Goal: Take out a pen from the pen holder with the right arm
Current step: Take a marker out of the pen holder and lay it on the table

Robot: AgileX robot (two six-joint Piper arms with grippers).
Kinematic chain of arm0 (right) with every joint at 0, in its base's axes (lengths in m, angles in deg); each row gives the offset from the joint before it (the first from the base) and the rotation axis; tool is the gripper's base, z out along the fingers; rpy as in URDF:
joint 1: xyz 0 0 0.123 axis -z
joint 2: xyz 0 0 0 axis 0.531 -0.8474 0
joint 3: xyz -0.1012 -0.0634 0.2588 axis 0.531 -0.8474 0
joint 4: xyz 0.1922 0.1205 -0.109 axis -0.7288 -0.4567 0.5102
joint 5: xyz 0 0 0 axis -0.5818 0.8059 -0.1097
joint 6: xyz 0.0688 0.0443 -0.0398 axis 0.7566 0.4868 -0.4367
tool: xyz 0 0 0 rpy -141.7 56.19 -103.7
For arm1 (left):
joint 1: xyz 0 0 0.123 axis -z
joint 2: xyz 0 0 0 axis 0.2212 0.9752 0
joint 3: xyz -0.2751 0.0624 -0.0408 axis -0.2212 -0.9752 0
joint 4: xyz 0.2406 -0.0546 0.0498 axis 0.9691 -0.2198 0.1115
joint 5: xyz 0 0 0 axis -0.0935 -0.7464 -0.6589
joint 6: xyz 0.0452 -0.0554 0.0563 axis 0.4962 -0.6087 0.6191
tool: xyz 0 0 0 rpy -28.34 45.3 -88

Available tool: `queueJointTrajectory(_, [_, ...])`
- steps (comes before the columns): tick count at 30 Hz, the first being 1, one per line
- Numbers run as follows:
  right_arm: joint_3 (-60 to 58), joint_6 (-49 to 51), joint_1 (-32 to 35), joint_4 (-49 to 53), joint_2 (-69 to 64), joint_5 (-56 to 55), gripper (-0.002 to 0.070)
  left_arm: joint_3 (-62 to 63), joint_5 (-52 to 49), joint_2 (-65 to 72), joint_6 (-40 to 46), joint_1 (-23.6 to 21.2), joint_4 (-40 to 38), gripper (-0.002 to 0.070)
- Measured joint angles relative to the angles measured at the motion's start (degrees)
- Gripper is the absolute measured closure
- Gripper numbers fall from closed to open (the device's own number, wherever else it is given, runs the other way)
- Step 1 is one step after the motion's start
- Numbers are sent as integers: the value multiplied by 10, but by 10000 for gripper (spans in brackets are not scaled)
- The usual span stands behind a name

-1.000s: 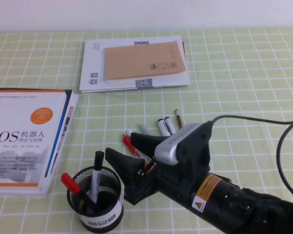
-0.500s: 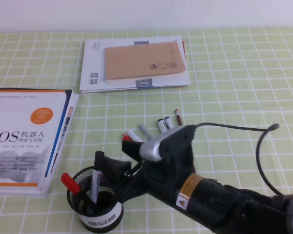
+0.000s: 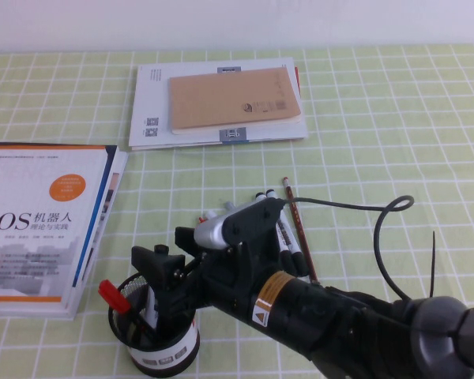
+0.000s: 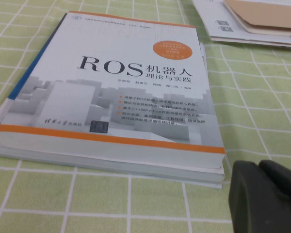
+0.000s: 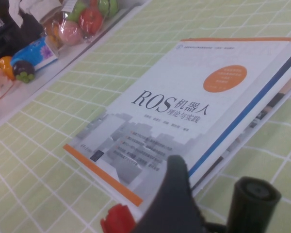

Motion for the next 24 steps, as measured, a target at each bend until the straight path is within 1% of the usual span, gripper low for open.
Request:
queueJointTrajectory(7, [16,26,0,1,-13,15,185,0,0,0,0,0,0,683])
queueJointTrajectory(9, [18,28,0,2,-15,17,197,0,0,0,0,0,0,683])
queueJointTrajectory(11, [19,31,0,2,-15,18,232,0,0,0,0,0,0,683])
queueJointTrajectory(18, [20,33,0,2,-15,18,391,0,0,0,0,0,0,683])
queueJointTrajectory(24, [21,33,0,2,-15,18,496,0,0,0,0,0,0,683])
